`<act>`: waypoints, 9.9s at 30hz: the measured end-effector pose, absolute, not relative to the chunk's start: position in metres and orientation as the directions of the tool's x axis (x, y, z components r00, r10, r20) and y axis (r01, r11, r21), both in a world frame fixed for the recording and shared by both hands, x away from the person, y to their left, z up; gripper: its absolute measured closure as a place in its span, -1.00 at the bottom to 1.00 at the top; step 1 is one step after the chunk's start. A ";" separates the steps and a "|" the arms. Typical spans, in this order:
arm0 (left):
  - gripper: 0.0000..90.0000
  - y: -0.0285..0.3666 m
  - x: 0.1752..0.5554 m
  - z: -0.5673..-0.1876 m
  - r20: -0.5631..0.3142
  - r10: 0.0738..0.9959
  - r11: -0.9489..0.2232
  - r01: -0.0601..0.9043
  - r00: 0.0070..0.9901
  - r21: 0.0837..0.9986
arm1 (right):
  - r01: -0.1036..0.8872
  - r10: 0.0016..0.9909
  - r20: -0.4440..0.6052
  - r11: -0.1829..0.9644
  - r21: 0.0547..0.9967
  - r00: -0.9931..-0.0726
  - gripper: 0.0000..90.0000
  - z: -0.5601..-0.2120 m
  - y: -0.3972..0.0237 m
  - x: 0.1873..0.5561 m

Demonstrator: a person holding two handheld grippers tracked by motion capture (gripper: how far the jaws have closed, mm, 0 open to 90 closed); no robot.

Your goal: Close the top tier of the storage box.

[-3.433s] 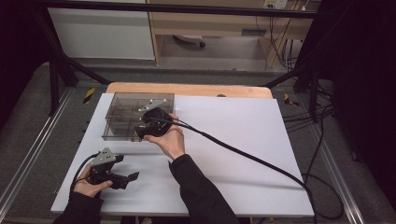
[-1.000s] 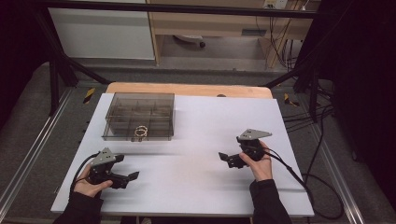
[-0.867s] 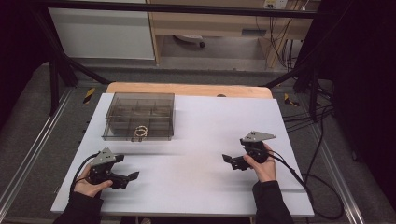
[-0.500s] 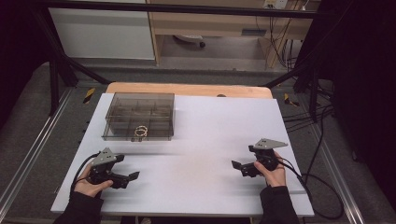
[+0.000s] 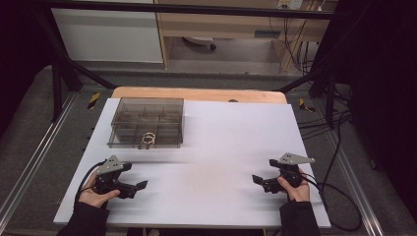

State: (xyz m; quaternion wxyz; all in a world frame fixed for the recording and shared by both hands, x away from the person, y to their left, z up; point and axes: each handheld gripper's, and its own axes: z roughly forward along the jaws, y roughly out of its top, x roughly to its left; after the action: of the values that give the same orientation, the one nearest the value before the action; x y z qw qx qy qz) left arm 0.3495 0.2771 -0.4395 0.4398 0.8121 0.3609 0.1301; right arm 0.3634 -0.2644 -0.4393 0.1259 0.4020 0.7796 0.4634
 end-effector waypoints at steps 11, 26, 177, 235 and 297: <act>-0.80 0.278 0.353 -0.433 -0.113 0.708 -0.344 0.479 0.697 0.807 | 0.520 0.740 0.188 0.246 0.818 -0.646 -0.98 -0.441 -0.266 0.362; -0.55 0.287 0.359 -0.416 -0.090 0.738 -0.341 0.485 0.668 0.806 | 0.524 0.738 0.188 0.252 0.814 -0.648 -0.99 -0.444 -0.267 0.362; 0.99 0.278 0.430 -0.409 0.006 0.857 -0.280 0.455 0.515 0.845 | 0.529 0.741 0.188 0.255 0.809 -0.645 -0.98 -0.446 -0.269 0.360; 0.99 0.274 0.449 -0.415 0.034 0.880 -0.256 0.415 0.473 0.873 | 0.529 0.743 0.187 0.254 0.810 -0.643 -0.99 -0.446 -0.270 0.360; -0.92 0.302 0.351 -0.445 0.027 0.827 -0.366 0.500 0.562 0.785 | 0.533 0.732 0.191 0.267 0.803 -0.654 -0.99 -0.449 -0.267 0.355</act>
State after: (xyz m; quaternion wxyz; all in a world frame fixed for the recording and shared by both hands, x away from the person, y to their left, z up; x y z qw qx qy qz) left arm 0.3508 0.3018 -0.4452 0.3799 0.7980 0.4158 0.2148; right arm 0.3554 -0.2675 -0.4485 0.1097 0.4011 0.7884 0.4533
